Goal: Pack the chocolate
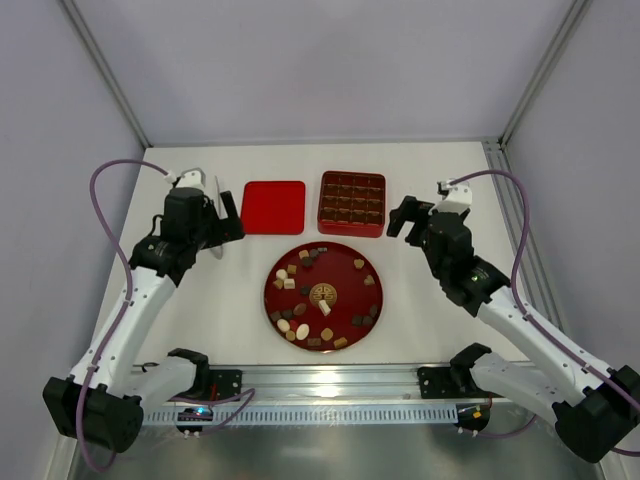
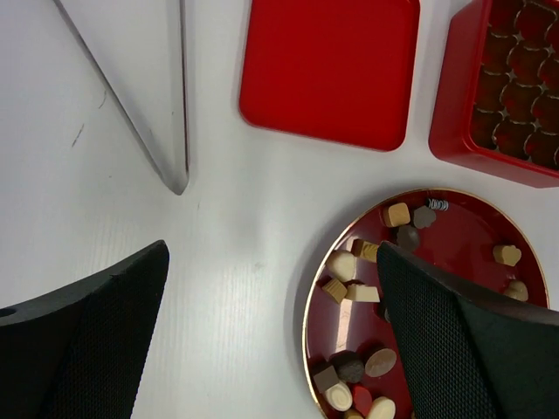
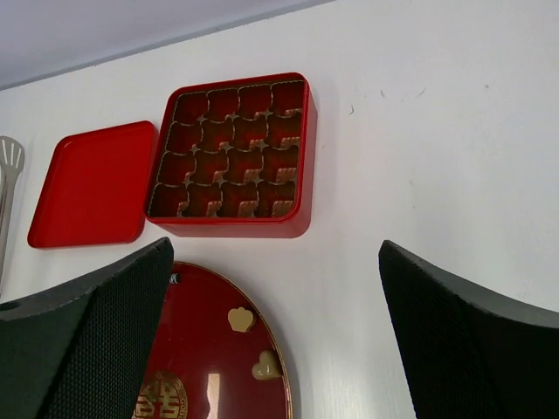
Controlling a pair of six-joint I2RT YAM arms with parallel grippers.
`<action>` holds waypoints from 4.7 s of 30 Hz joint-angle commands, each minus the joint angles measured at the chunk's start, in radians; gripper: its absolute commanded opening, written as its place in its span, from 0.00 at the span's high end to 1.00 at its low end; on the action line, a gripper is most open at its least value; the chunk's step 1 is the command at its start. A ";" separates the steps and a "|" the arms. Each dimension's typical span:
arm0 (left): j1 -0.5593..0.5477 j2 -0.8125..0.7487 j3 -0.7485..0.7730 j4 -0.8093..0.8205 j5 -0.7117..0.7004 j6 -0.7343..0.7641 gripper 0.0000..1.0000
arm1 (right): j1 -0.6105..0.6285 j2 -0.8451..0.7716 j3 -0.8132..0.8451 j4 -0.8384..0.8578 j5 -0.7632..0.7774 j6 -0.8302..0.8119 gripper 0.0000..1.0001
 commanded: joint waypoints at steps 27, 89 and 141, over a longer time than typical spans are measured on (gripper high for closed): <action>0.238 0.763 0.267 0.176 -0.045 0.001 0.00 | 0.000 0.085 0.077 -0.063 -0.245 0.002 0.00; 0.267 0.966 0.383 0.075 -0.034 0.004 0.24 | 0.000 0.068 -0.015 -0.060 -0.312 0.088 0.00; 0.198 0.570 0.451 -0.246 -0.064 0.034 0.43 | 0.000 0.144 0.000 -0.015 -0.346 0.088 0.00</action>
